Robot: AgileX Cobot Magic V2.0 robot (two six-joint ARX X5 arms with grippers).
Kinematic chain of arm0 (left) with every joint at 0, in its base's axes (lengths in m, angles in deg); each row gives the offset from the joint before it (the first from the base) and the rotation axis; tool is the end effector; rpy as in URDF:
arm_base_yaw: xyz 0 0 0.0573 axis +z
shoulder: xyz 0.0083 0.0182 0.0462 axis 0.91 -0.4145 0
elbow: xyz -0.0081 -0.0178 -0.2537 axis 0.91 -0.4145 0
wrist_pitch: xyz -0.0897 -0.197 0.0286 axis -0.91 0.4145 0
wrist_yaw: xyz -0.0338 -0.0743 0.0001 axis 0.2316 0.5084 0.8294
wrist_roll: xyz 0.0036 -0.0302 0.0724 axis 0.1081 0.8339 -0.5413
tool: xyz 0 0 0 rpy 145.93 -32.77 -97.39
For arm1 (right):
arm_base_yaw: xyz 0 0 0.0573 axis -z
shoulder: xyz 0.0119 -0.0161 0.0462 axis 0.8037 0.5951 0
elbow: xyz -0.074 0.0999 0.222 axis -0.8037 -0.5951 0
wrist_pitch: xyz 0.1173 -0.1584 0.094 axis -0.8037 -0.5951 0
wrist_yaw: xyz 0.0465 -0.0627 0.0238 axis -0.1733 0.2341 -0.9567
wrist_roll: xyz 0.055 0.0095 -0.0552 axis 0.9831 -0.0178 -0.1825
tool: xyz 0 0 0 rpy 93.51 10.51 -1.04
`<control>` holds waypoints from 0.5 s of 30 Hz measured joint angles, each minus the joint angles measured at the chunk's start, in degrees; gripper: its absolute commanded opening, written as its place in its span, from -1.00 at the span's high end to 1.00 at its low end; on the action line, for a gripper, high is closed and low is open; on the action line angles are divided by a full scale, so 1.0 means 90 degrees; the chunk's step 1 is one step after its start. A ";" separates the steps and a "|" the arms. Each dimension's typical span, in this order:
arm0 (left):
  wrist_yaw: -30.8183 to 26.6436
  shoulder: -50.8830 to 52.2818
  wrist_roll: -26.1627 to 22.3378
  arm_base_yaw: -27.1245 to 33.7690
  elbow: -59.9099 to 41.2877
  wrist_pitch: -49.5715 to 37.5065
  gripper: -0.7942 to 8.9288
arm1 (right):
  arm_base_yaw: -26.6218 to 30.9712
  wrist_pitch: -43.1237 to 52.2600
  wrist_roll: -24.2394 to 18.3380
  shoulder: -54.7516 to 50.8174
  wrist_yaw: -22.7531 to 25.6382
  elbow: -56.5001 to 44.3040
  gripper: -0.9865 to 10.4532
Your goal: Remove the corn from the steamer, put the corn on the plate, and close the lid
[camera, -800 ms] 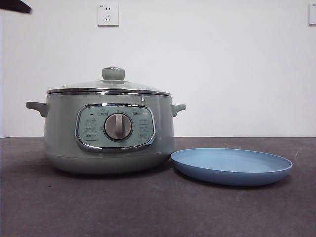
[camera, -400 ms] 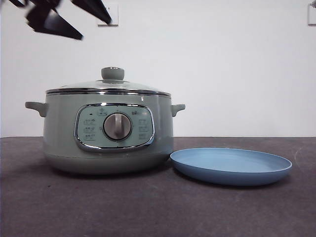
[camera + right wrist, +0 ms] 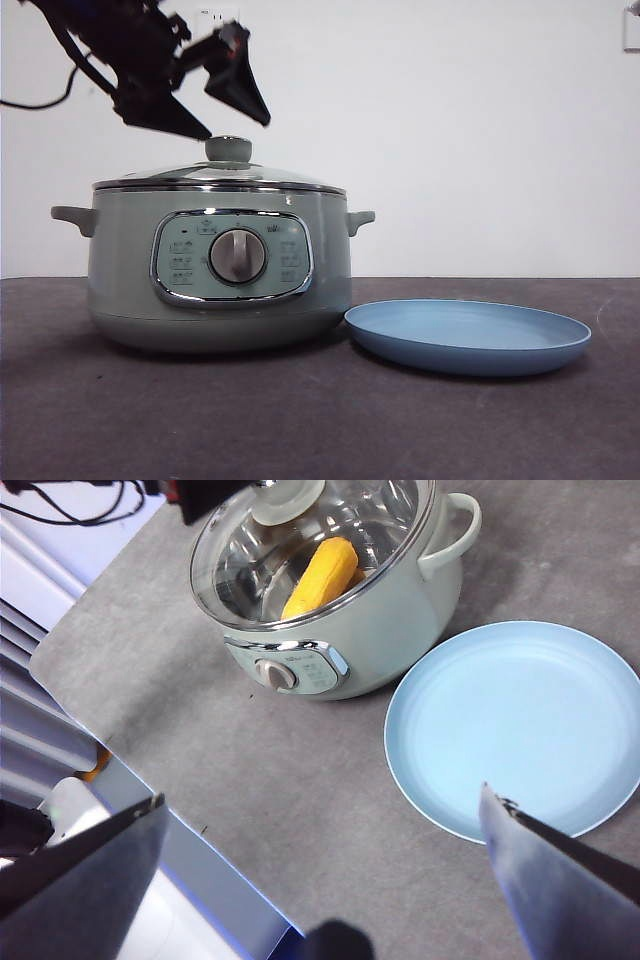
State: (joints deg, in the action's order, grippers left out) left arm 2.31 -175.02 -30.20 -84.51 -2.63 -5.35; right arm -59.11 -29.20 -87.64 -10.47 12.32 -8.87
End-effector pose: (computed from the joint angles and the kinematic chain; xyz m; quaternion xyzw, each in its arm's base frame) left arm 0.3256 -0.1315 0.2811 0.0499 0.2123 -0.3086 0.9259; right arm 0.1310 0.0533 0.3162 0.0524 0.3394 0.3735 0.8617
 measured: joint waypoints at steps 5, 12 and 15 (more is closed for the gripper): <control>-0.0192 -0.0274 0.0000 -0.0080 0.0000 -0.0010 -0.24 | 0.0000 0.0002 0.0000 0.0000 0.0000 0.0000 -0.22; -0.0454 -0.0372 0.0000 -0.0165 0.0000 -0.0012 0.16 | 0.0000 0.0007 0.0000 0.0000 0.0007 0.0000 -0.22; -0.0457 -0.0372 0.0000 -0.0202 0.0000 -0.0010 0.61 | 0.0000 0.0053 0.0000 0.0000 0.0010 0.0000 -0.22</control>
State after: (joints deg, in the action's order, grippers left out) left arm -1.80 -178.37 -30.20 -86.33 -2.63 -5.44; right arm -59.11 -28.72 -87.64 -10.47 12.40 -8.87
